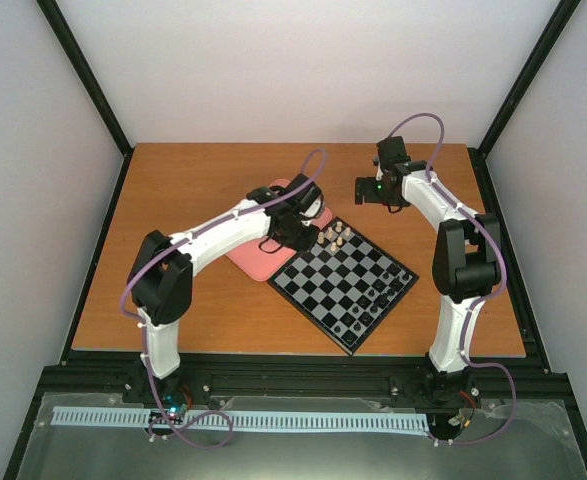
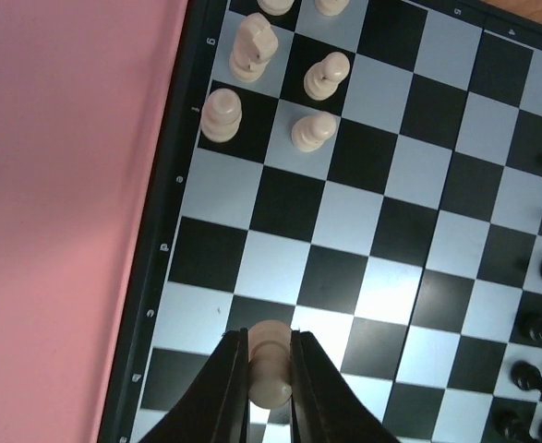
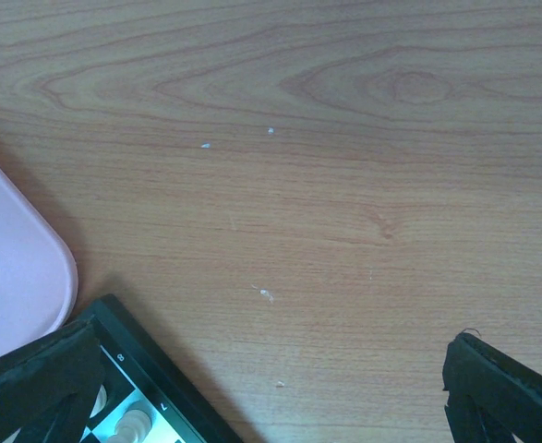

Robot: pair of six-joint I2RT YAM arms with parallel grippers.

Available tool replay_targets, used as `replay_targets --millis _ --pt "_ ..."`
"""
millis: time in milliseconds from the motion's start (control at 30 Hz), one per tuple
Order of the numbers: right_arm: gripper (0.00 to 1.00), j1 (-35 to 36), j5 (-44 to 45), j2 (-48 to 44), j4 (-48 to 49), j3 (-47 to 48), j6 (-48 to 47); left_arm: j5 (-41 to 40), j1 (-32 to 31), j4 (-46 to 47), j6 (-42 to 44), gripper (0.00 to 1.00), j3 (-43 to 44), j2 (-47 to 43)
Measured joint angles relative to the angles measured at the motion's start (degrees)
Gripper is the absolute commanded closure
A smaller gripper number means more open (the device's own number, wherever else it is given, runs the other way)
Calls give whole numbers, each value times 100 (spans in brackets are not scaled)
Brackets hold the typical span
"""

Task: Set up the chess pieces on the board
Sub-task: Place the chess piece on the chessboard.

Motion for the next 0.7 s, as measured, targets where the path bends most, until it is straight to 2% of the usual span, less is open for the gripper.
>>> replay_targets --millis 367,700 --pt "0 0 24 0 33 0 -4 -76 -197 317 -181 99 487 964" --pt "0 -7 66 -2 50 -46 -4 -79 -199 356 -186 99 892 1384"
